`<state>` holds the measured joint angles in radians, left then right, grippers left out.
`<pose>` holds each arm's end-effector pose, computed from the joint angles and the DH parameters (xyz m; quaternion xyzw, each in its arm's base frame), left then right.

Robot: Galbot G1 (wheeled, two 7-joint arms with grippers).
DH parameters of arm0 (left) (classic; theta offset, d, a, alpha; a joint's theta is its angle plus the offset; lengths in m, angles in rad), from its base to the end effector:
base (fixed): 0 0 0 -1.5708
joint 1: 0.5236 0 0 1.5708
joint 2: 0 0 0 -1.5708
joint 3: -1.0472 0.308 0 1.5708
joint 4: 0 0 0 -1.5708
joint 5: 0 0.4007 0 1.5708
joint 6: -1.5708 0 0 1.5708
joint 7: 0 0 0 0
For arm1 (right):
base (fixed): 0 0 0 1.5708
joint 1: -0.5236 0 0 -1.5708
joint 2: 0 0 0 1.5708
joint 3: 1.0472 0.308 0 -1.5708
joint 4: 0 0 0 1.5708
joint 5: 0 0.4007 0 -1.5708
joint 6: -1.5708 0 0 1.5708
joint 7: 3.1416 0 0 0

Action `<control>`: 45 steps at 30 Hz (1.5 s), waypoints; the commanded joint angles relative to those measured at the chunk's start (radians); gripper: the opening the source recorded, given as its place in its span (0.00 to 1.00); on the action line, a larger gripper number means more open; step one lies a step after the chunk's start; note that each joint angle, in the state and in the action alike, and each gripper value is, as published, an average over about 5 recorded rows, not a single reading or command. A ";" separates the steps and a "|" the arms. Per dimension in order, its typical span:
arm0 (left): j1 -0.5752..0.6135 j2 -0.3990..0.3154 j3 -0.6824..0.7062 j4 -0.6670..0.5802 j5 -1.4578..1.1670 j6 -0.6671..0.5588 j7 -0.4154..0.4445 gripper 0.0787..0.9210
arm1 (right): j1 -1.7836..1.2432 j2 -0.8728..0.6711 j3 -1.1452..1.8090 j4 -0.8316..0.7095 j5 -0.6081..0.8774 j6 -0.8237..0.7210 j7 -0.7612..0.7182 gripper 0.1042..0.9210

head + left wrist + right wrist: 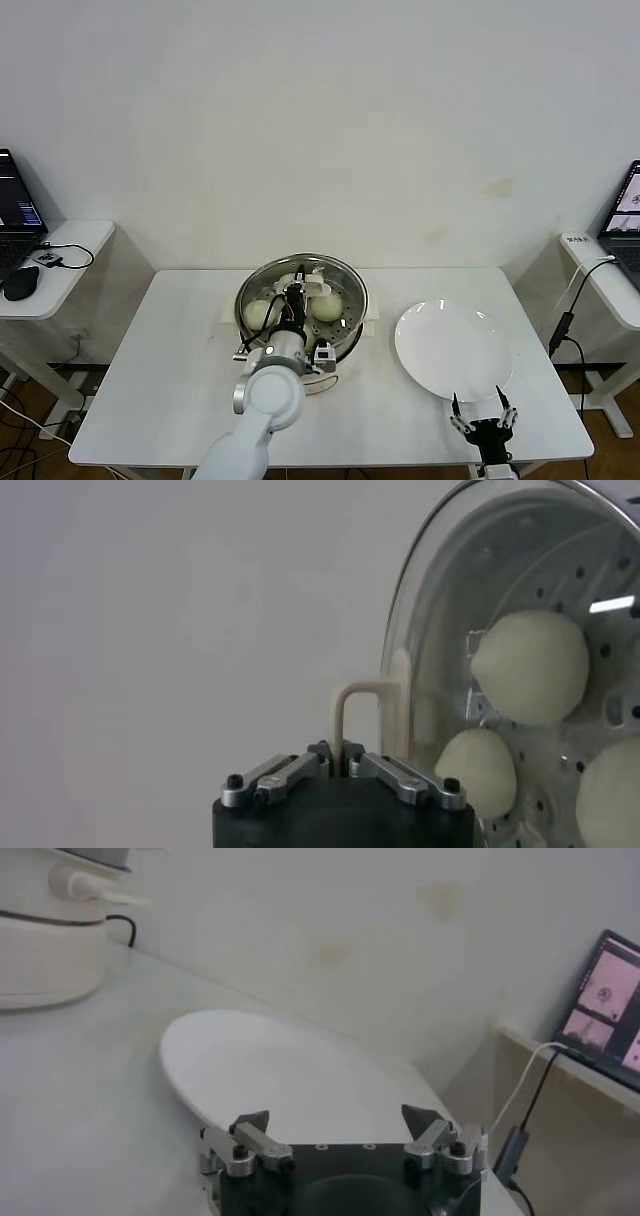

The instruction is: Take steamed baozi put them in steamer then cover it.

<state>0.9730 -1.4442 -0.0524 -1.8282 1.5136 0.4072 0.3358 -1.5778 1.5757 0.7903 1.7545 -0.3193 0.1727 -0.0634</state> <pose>0.3611 -0.1485 -0.2003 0.0519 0.7121 0.7001 0.0111 0.2087 -0.1027 -0.3953 -0.0483 -0.9715 0.2030 0.1124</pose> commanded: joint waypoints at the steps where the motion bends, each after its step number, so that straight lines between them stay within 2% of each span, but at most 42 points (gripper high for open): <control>1: 0.003 -0.006 -0.008 0.013 0.007 -0.003 -0.002 0.06 | 0.001 0.001 -0.002 -0.003 -0.004 0.000 -0.001 0.88; 18: 0.009 -0.017 -0.027 0.041 -0.009 -0.024 -0.043 0.06 | -0.014 0.001 -0.010 0.005 -0.013 0.003 -0.006 0.88; 21: 0.013 -0.017 -0.028 0.029 -0.027 -0.025 -0.054 0.09 | -0.014 0.001 -0.012 0.008 -0.013 0.003 -0.007 0.88; 28: 0.073 0.016 -0.035 -0.063 -0.052 -0.024 -0.056 0.32 | -0.018 0.001 -0.018 0.004 -0.016 0.005 -0.007 0.88; 34: 0.186 0.096 -0.055 -0.219 -0.121 -0.034 -0.075 0.52 | -0.017 0.000 -0.012 0.000 -0.014 0.005 -0.009 0.88; 42: 0.420 0.221 -0.127 -0.484 -0.333 -0.055 -0.119 0.79 | -0.011 -0.001 -0.014 -0.016 -0.013 0.003 -0.013 0.88; 45: 0.551 0.281 -0.205 -0.554 -0.550 -0.078 -0.185 0.86 | -0.012 -0.002 -0.014 -0.018 -0.009 0.005 -0.017 0.88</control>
<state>1.2016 -1.3217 -0.1388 -2.0853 1.3445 0.3588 0.2412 -1.5902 1.5749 0.7760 1.7426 -0.3322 0.1765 -0.0766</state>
